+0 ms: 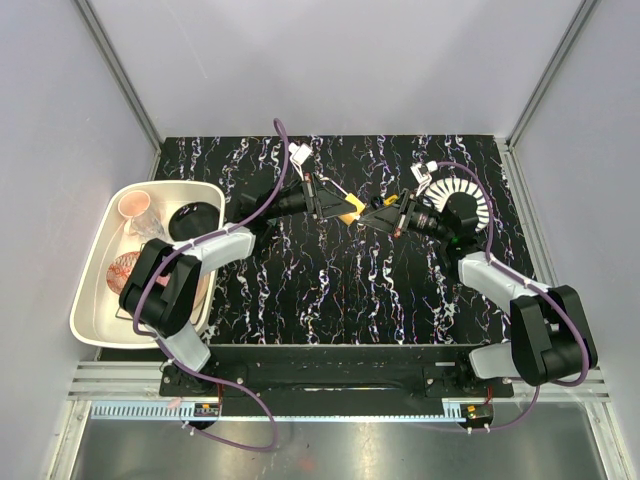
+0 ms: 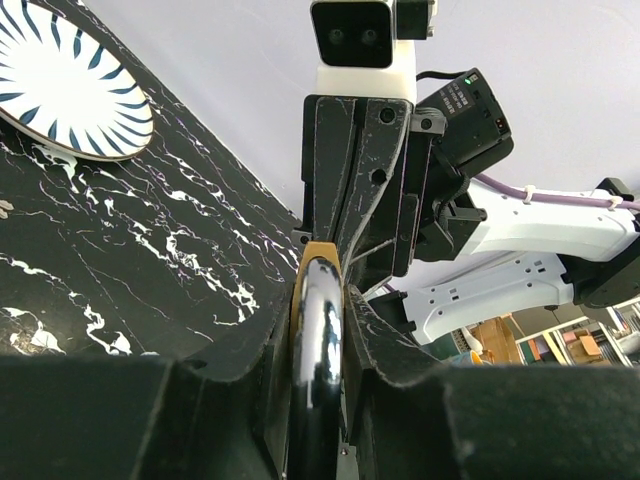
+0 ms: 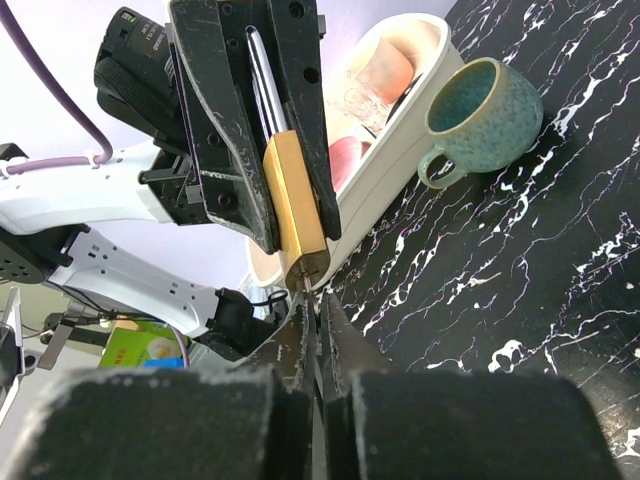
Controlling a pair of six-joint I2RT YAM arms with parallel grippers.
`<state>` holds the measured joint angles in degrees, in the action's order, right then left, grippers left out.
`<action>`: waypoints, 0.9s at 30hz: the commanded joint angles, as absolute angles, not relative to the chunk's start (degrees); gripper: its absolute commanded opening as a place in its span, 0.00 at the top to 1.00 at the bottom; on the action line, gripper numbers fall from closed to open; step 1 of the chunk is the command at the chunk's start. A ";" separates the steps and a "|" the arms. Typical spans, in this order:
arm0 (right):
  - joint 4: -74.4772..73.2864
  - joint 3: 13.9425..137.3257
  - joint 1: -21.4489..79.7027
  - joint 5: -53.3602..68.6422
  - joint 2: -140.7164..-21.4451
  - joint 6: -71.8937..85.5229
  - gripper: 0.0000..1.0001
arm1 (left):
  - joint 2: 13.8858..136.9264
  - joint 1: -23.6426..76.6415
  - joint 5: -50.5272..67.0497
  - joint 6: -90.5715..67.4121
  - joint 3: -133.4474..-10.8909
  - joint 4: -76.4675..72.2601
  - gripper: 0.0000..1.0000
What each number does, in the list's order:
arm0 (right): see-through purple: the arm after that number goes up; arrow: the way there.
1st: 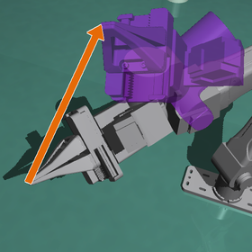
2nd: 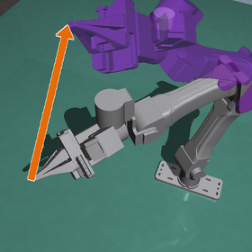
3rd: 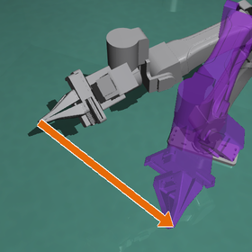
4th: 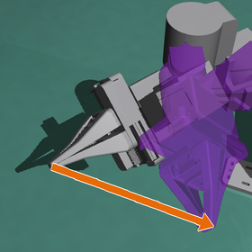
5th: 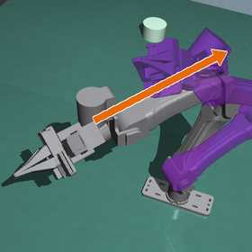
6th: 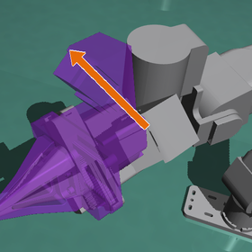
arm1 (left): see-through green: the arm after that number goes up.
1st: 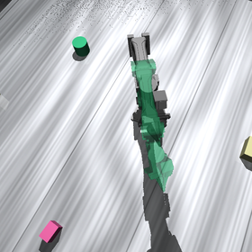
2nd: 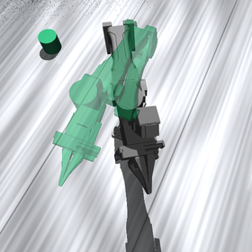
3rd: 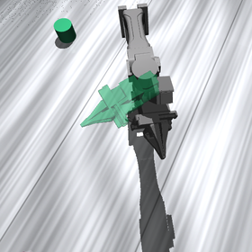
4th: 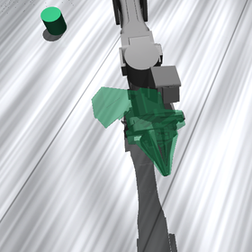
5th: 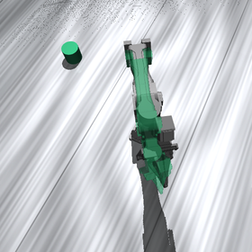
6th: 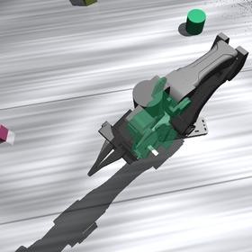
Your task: Unlock with the key
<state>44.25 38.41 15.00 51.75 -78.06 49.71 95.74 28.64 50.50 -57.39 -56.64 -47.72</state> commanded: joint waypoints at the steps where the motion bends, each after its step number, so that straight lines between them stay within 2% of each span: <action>1: 50.00 41.57 14.68 46.58 -78.57 52.45 1.00 | 94.39 31.81 56.51 -58.89 -57.66 -54.58 1.00; 10: 59.50 41.84 14.59 50.45 -81.30 60.12 1.00 | 95.71 33.40 58.80 -61.43 -57.57 -61.17 1.00; 17: 55.11 41.22 14.68 48.69 -79.19 56.25 1.00 | 95.71 33.40 59.06 -60.56 -57.48 -60.83 1.00; 27: 44.91 41.40 14.68 44.91 -76.38 48.51 1.00 | 93.60 33.49 57.83 -54.50 -58.80 -51.07 1.00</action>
